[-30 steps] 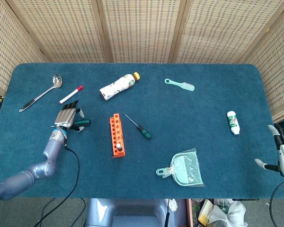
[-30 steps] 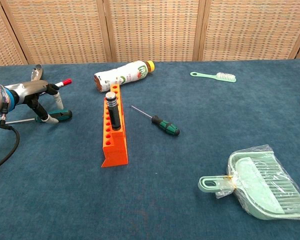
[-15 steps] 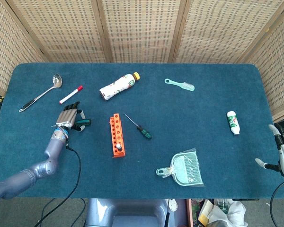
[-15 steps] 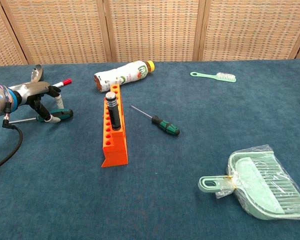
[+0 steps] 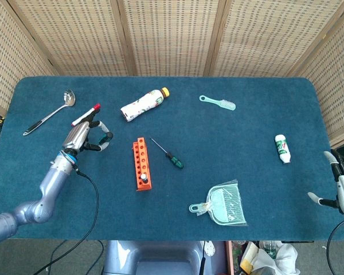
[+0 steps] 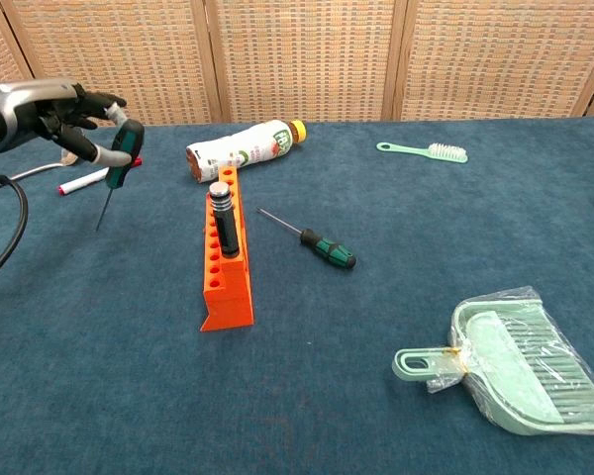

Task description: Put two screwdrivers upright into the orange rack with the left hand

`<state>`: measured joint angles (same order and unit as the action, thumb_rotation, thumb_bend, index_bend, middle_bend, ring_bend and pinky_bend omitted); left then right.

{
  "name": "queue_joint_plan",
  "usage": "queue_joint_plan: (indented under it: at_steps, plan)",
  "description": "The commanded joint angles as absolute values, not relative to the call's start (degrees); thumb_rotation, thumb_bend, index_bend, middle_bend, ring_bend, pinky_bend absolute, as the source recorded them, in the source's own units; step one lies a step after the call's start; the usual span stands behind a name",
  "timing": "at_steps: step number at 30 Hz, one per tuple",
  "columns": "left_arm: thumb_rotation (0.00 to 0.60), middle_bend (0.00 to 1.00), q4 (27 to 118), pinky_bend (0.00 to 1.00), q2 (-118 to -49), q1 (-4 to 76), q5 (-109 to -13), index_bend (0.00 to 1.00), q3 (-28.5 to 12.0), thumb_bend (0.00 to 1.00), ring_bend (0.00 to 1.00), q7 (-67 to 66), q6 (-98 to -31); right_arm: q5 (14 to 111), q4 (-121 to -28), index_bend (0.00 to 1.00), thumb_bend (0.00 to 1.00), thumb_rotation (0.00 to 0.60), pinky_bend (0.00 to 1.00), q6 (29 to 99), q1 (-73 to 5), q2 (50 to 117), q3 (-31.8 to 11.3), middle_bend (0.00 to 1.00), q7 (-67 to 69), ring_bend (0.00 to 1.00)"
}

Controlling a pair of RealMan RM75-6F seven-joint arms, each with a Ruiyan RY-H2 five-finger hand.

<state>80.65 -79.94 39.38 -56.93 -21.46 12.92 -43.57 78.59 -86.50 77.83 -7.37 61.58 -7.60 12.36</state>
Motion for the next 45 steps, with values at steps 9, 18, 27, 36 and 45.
queue_joint_plan:
  at_steps: [9, 18, 27, 36, 45]
  plan:
    - [0.600, 0.00, 95.46, 0.00, -69.80, 32.20, -78.75, 0.63, -26.02, 0.49, 0.00, 46.70, -52.83, 78.65, -86.41, 0.00, 0.00, 0.600, 0.00, 77.85, -7.26, 61.26, -7.63, 0.00, 13.31, 0.00]
    - [0.600, 0.00, 95.41, 0.00, -74.08, 36.70, -78.45, 0.63, -23.95, 0.49, 0.00, 49.51, -51.93, 78.52, -86.29, 0.00, 0.00, 0.600, 0.00, 77.72, -7.25, 61.16, -7.67, 0.00, 13.69, 0.00]
    - [0.600, 0.00, 93.27, 0.00, -77.35, 39.30, -76.02, 0.63, -22.97, 0.49, 0.00, 52.81, -50.06, 78.14, -85.90, 0.00, 0.00, 0.600, 0.00, 77.49, -7.24, 61.09, -7.83, 0.00, 14.28, 0.00]
    - [0.600, 0.00, 92.43, 0.00, -77.78, 39.97, -74.98, 0.63, -22.24, 0.49, 0.00, 53.60, -50.08, 78.07, -85.86, 0.00, 0.00, 0.600, 0.00, 77.35, -7.25, 60.97, -7.88, 0.00, 14.65, 0.00]
    - [0.600, 0.00, 90.55, 0.00, -78.83, 41.14, -74.25, 0.63, -21.56, 0.49, 0.00, 55.92, -48.61, 77.88, -85.76, 0.00, 0.00, 0.600, 0.00, 77.18, -7.32, 61.08, -7.93, 0.00, 14.37, 0.00]
